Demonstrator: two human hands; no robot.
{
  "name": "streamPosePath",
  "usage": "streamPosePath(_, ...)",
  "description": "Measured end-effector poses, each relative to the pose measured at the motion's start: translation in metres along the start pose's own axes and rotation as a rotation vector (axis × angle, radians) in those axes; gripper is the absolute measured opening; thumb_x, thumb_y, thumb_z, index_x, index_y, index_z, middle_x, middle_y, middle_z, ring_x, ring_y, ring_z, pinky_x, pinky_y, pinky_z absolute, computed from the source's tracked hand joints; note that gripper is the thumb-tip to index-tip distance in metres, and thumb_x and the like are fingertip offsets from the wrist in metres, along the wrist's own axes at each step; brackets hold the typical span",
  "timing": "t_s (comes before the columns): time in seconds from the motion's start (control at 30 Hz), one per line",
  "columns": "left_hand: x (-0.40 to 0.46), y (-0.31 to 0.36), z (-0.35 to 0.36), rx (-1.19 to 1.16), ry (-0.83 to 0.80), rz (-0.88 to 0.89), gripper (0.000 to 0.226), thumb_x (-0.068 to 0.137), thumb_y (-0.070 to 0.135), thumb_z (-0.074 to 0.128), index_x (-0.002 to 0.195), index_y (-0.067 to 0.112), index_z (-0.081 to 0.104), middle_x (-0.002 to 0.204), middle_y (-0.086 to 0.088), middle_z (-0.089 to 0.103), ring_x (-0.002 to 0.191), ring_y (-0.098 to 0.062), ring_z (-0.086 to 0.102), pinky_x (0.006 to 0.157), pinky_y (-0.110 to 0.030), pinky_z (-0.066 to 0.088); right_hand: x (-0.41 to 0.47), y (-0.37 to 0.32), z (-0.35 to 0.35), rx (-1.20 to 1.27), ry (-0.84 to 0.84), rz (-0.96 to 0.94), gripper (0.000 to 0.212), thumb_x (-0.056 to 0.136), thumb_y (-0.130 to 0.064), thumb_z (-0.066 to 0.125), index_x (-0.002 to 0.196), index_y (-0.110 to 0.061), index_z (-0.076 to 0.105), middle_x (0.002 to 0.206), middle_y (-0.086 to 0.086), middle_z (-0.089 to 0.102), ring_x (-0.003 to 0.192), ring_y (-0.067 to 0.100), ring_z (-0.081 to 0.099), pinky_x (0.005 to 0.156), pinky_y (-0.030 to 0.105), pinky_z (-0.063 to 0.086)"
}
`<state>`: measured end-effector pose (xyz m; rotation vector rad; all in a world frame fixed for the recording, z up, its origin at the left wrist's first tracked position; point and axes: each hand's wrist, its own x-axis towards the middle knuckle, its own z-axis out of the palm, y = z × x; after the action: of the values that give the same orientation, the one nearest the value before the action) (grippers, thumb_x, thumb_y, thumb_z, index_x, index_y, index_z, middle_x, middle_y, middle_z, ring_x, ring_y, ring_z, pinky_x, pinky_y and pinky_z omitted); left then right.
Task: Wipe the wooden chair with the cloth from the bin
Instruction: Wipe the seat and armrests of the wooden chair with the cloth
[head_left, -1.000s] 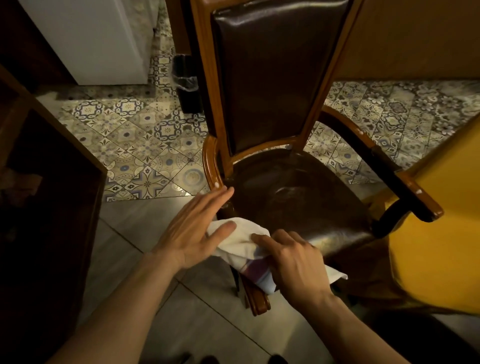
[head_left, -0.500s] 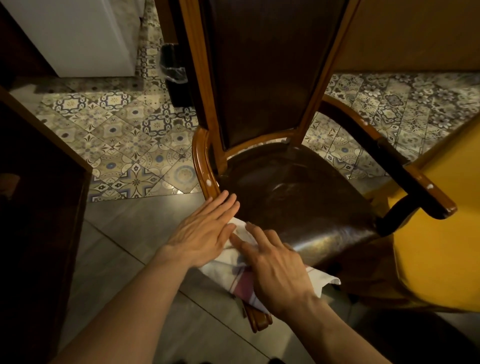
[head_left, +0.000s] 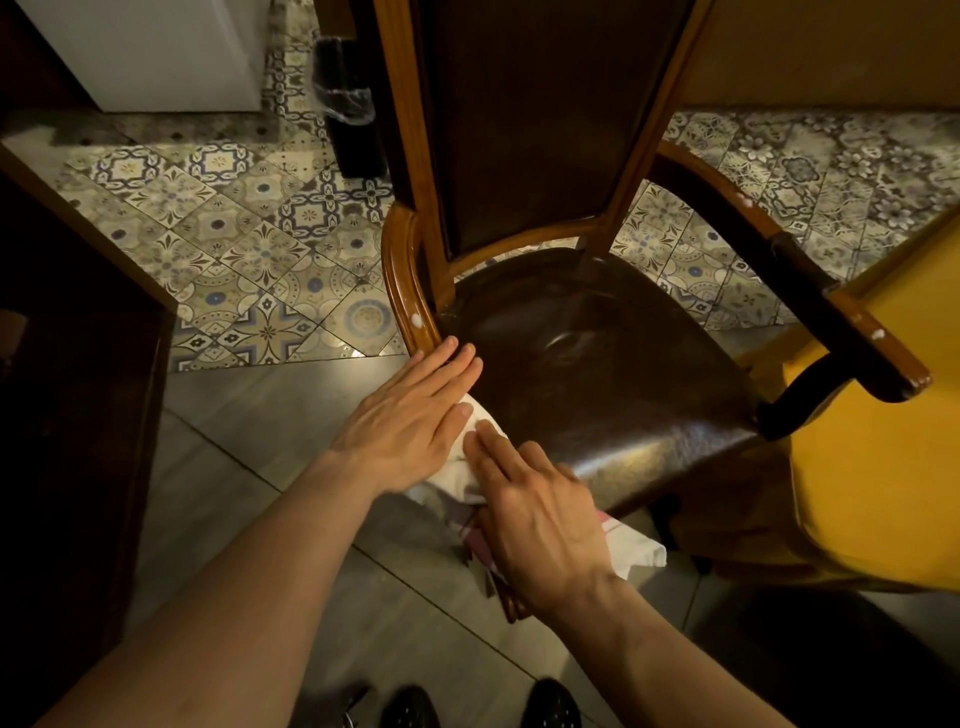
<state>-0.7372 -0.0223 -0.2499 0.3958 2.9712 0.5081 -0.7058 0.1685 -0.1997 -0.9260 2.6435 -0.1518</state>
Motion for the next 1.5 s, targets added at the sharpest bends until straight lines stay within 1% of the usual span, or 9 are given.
streamPosePath(0.27,0.0,0.001,0.005,0.034,0.02,-0.014,0.057,0.104,0.043,0.008,0.156,0.02,0.009,0.164,0.006,0.004,0.148,-0.006,-0.013,0.122,-0.04,0.005,-0.036,0.002,0.0,-0.022,-0.023,0.005,0.084,0.077,-0.045,0.074,0.146,-0.019,0.034,0.147,0.0,0.038,0.103,0.023,0.05,0.072,0.04,0.052)
streamPosePath(0.47,0.003,0.01,0.013,0.107,0.018,-0.06,0.063,0.102,0.048,0.007,0.156,0.017,0.003,0.165,0.001,-0.003,0.148,-0.011,-0.018,0.122,-0.039,0.0,-0.048,0.003,0.001,-0.024,-0.045,-0.006,0.08,0.082,-0.046,0.068,0.147,-0.019,0.03,0.148,0.0,0.035,0.108,0.026,0.05,0.077,0.043,0.052)
streamPosePath(0.6,0.002,0.012,0.014,0.127,0.012,-0.082,0.063,0.101,0.048,0.005,0.156,0.017,0.0,0.164,0.0,-0.006,0.147,-0.011,-0.02,0.122,-0.039,-0.002,-0.066,0.006,0.004,-0.027,-0.059,0.001,0.082,0.076,-0.048,0.076,0.143,-0.02,0.038,0.142,0.0,0.044,0.098,0.024,0.056,0.069,0.039,0.054)
streamPosePath(0.73,0.003,0.014,0.012,0.116,-0.013,-0.09,0.063,0.101,0.048,0.004,0.156,0.017,-0.002,0.164,0.001,-0.009,0.147,-0.011,-0.021,0.122,-0.039,-0.003,-0.078,0.009,0.01,-0.005,-0.082,-0.044,0.073,0.093,-0.055,0.053,0.151,-0.023,0.023,0.15,0.0,0.031,0.11,0.026,0.05,0.078,0.041,0.05)
streamPosePath(0.97,0.004,0.014,0.009,0.09,-0.027,-0.102,0.059,0.102,0.046,0.005,0.155,0.021,-0.003,0.163,0.005,-0.011,0.145,-0.006,-0.024,0.12,-0.034,-0.009,-0.096,0.016,0.006,-0.014,-0.123,-0.061,0.068,0.096,-0.034,0.051,0.152,-0.024,0.013,0.148,-0.002,0.024,0.113,0.026,0.043,0.081,0.042,0.046)
streamPosePath(1.07,0.004,0.014,0.007,0.057,-0.034,-0.107,0.058,0.103,0.045,0.006,0.155,0.023,-0.003,0.163,0.008,-0.011,0.144,-0.003,-0.025,0.119,-0.031,-0.012,-0.1,0.016,0.001,-0.062,-0.106,-0.066,0.066,0.09,-0.037,0.059,0.149,-0.023,0.031,0.143,-0.002,0.04,0.102,0.025,0.052,0.072,0.041,0.051)
streamPosePath(1.17,0.005,0.012,0.006,0.05,-0.04,-0.108,0.057,0.102,0.045,0.006,0.155,0.024,-0.003,0.162,0.009,-0.012,0.143,-0.003,-0.026,0.118,-0.031,-0.012,-0.107,0.018,-0.004,-0.118,-0.072,-0.095,0.069,0.06,-0.044,0.083,0.124,-0.023,0.065,0.117,-0.006,0.065,0.072,0.017,0.06,0.047,0.031,0.051)
streamPosePath(1.37,0.004,0.011,0.012,0.073,-0.028,-0.104,0.06,0.1,0.049,0.001,0.154,0.023,-0.004,0.162,0.007,-0.013,0.144,-0.005,-0.027,0.118,-0.032,-0.013,-0.115,0.027,-0.008,-0.125,-0.065,-0.097,0.071,0.041,-0.052,0.087,0.107,-0.029,0.074,0.099,-0.01,0.071,0.063,0.014,0.062,0.04,0.028,0.049)
streamPosePath(1.5,0.003,0.014,0.015,0.096,-0.014,-0.13,0.063,0.098,0.05,-0.001,0.154,0.023,-0.006,0.162,0.006,-0.014,0.143,-0.007,-0.029,0.115,-0.032,-0.017,-0.109,0.04,-0.031,-0.067,-0.001,-0.022,0.064,0.048,-0.043,0.089,0.108,-0.026,0.073,0.106,-0.007,0.07,0.072,0.018,0.065,0.042,0.026,0.049)
